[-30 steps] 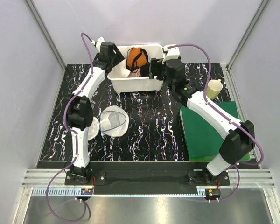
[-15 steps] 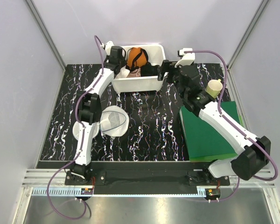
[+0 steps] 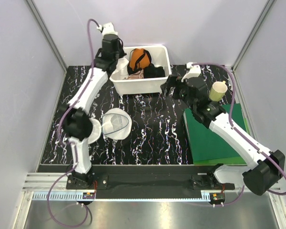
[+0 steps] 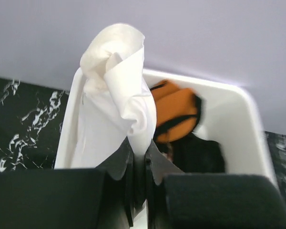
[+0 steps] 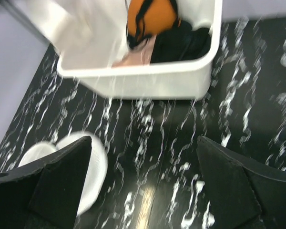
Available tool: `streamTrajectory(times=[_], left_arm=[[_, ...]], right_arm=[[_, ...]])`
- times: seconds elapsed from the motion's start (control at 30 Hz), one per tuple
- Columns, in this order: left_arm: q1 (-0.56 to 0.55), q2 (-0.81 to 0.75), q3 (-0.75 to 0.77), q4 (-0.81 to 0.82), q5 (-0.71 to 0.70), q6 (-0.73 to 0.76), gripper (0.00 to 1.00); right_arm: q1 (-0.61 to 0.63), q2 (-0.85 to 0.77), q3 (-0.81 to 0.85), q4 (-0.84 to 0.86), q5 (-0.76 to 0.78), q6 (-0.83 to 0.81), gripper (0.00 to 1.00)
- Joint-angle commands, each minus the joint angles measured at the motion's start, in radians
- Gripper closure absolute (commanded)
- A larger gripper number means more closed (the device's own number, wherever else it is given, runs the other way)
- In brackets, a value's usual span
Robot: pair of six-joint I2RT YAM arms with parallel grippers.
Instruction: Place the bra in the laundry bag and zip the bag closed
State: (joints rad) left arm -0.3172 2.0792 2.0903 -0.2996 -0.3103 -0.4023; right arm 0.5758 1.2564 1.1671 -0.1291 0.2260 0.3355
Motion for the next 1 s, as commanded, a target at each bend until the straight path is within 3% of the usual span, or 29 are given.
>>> streamTrajectory(times=[0.0, 0.23, 0.37, 0.5, 0.6, 0.63, 0.7, 0.73, 0.87, 0.93, 0.97], left_arm=[[-0.051, -0.355, -0.132, 0.041, 0.107, 0.114, 0.98], [-0.123, -0.793, -0.514, -0.053, 0.339, 0.134, 1.0], [-0.258, -0.941, -0.7, -0.147, 0.315, 0.192, 1.0], [-0.462, -1.034, -0.939, -0.159, 0.165, 0.166, 1.0], [-0.726, -0.984, -1.022, -0.154, -0.03, 0.148, 1.0], [-0.775, -0.957, -1.03, -0.157, -0.155, 0.143, 1.0], [-0.894, -0.854, -1.039, -0.15, -0.246, 0.123, 1.0], [-0.93, -0.814, -1.043, -0.145, -0.342, 0.094, 1.0], [-1.062, -0.58, -1.004, -0.144, -0.476, 0.034, 1.0], [-1.14, -0.513, -0.987, -0.156, -0.56, 0.027, 0.89], [-1.16, -0.467, -0.978, -0.164, -0.578, 0.016, 0.76]], right_arm=[[0.002, -0.063, -0.053, -0.131, -0.129, 0.126, 0.0], [0.015, -0.19, -0.164, -0.256, -0.256, 0.213, 0.0], [0.015, -0.284, -0.273, -0.308, -0.33, 0.269, 0.0], [0.015, -0.383, -0.401, -0.371, -0.336, 0.355, 0.0], [0.015, -0.452, -0.486, -0.403, -0.341, 0.443, 0.0], [0.015, -0.474, -0.509, -0.418, -0.312, 0.471, 0.0], [0.015, -0.492, -0.52, -0.46, -0.295, 0.5, 0.0], [0.016, -0.497, -0.523, -0.466, -0.281, 0.497, 0.0], [0.015, -0.508, -0.505, -0.538, -0.142, 0.502, 0.0], [0.015, -0.508, -0.482, -0.576, -0.043, 0.507, 0.0], [0.015, -0.506, -0.474, -0.618, -0.016, 0.511, 0.0]])
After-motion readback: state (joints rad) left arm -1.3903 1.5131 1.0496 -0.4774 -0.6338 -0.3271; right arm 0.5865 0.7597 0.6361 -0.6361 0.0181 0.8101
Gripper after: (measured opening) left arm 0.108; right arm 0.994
